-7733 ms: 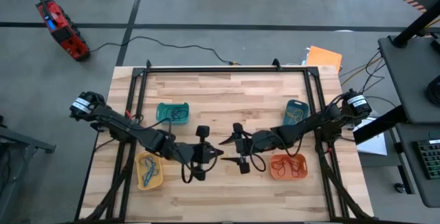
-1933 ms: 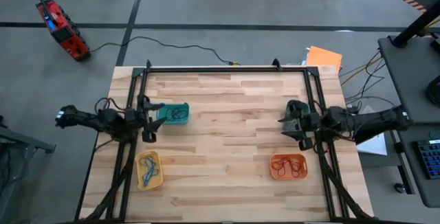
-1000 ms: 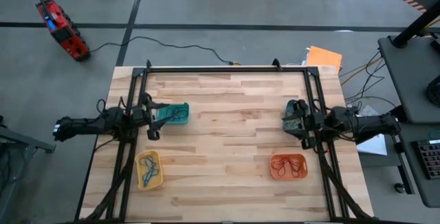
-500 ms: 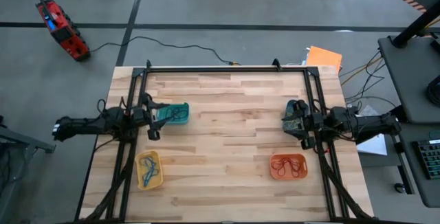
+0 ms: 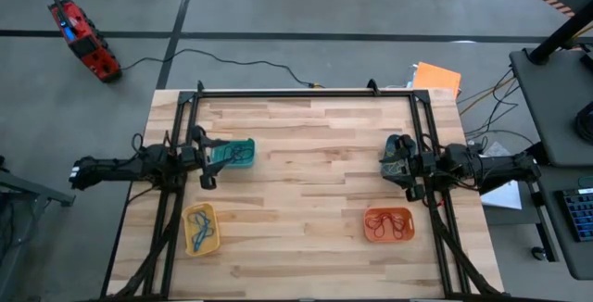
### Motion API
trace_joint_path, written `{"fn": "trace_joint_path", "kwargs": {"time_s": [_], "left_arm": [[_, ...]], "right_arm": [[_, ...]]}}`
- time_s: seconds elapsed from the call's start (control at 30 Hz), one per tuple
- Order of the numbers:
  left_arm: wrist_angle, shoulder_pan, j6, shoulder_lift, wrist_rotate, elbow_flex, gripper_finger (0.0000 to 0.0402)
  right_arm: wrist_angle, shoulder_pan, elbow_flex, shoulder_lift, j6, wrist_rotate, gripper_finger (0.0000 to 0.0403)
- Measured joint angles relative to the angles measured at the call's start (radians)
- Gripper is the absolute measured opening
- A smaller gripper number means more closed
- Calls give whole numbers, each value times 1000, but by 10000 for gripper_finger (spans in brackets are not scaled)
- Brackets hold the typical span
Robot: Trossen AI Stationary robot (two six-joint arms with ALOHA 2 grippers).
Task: Sort rubber bands into baskets
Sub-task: Return to Home Position
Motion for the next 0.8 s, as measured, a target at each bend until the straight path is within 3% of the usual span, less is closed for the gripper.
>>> {"fn": "trace_joint_path", "kwargs": {"time_s": [0.8], "left_arm": [[0,0,0,45,0,0,223]], "right_arm": [[0,0,0,0,0,0,206]]}}
